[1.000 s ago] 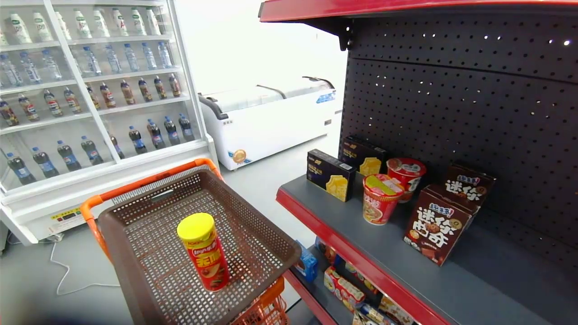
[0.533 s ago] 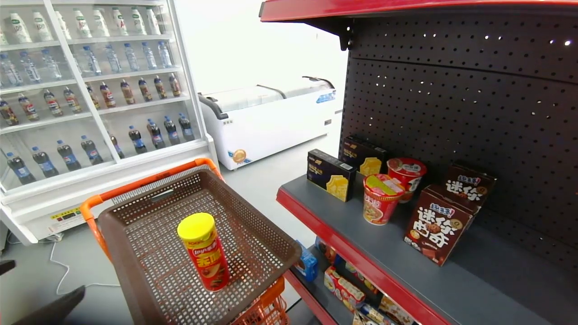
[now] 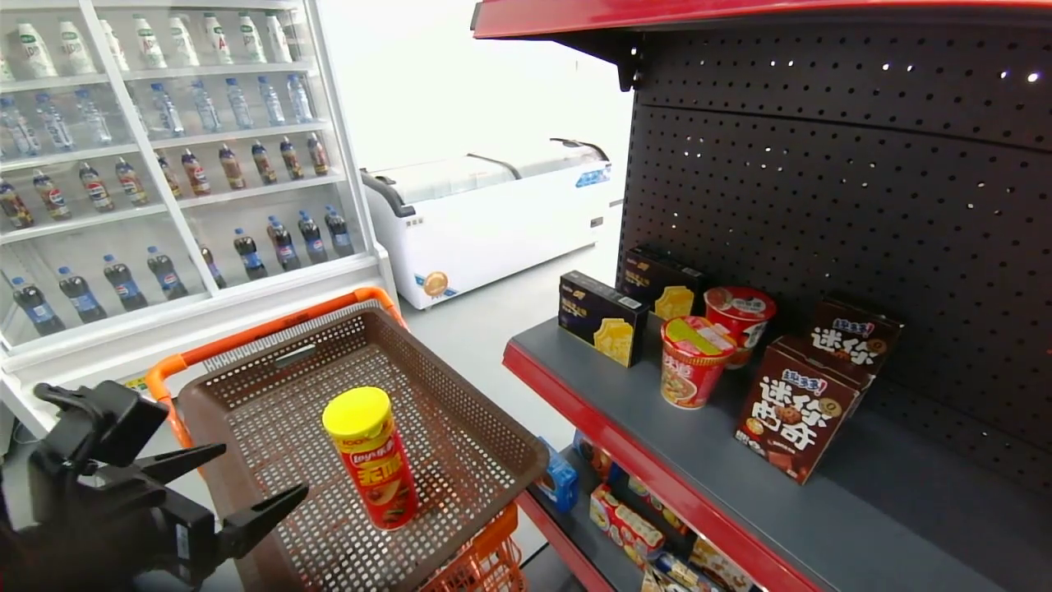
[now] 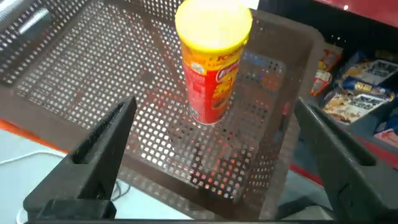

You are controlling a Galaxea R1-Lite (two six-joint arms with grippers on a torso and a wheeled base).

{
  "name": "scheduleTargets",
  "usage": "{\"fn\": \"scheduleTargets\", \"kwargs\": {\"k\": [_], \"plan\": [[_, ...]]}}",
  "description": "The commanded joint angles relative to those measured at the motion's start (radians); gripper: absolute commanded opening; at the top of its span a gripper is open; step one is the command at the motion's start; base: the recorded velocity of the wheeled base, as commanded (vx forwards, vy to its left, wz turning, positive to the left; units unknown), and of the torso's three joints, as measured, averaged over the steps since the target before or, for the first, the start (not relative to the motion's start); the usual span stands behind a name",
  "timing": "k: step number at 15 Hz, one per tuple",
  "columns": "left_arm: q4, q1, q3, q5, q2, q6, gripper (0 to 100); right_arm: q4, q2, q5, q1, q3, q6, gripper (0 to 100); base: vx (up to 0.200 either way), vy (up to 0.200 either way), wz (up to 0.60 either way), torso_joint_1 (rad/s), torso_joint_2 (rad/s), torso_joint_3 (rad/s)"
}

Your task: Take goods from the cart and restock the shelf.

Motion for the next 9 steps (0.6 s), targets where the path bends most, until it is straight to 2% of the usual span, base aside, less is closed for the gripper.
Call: {"fn": "scheduleTargets", "kwargs": {"k": [1,6,9], "plan": [[-0.164,0.005,0.08,-0.005,0.257,0.004,100,0.0,0.001,0.0,0.0,0.0,-0.001,100,0.0,0.0,0.0,0.0,0.0,0.0],[-0.42,-0.019,0.088,-0.005,0.52,-0.005,100,0.0,0.001,0.0,0.0,0.0,0.0,100,0.0,0.0,0.0,0.0,0.0,0.0],[-0.557,-0.048,0.076,-0.005,0.664,0.001,100,0.0,0.001,0.0,0.0,0.0,-0.001,100,0.0,0.0,0.0,0.0,0.0,0.0]]}}
